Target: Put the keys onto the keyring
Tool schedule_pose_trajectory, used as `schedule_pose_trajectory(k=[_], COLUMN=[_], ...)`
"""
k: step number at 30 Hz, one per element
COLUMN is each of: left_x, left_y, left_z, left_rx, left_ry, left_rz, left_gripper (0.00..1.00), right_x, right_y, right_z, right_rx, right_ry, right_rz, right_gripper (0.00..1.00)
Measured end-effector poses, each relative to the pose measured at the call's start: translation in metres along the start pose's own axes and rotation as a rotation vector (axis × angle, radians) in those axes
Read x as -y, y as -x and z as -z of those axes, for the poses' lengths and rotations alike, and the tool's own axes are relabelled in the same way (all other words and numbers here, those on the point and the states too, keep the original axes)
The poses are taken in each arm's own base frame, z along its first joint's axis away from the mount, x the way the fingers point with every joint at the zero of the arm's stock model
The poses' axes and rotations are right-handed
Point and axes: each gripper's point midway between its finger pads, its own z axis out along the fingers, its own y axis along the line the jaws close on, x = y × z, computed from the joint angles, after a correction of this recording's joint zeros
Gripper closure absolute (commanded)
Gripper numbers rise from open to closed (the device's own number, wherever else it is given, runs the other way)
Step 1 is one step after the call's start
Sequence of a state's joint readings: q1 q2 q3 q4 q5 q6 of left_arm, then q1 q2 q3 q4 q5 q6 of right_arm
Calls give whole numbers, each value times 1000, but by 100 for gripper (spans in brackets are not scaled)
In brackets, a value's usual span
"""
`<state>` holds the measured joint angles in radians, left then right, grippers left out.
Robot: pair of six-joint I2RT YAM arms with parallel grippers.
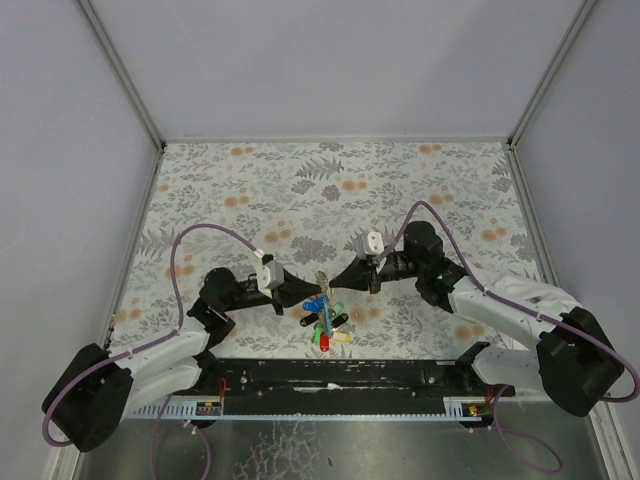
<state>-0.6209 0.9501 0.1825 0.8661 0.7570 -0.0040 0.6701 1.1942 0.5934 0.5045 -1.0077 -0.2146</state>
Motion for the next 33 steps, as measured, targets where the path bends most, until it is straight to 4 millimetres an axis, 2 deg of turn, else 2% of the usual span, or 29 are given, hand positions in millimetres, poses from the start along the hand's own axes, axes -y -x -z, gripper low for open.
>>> schedule_pose_trajectory(k=[33], left_x=[0], left_y=[0], left_z=[0], left_rx=[2], left_ry=[-2], left_rz=[13], left_gripper=[100], right_x=[0], right_y=[-2], right_z=[-4], right_rx=[-26], right_ry=[6], right_rz=[21], right_gripper=[100])
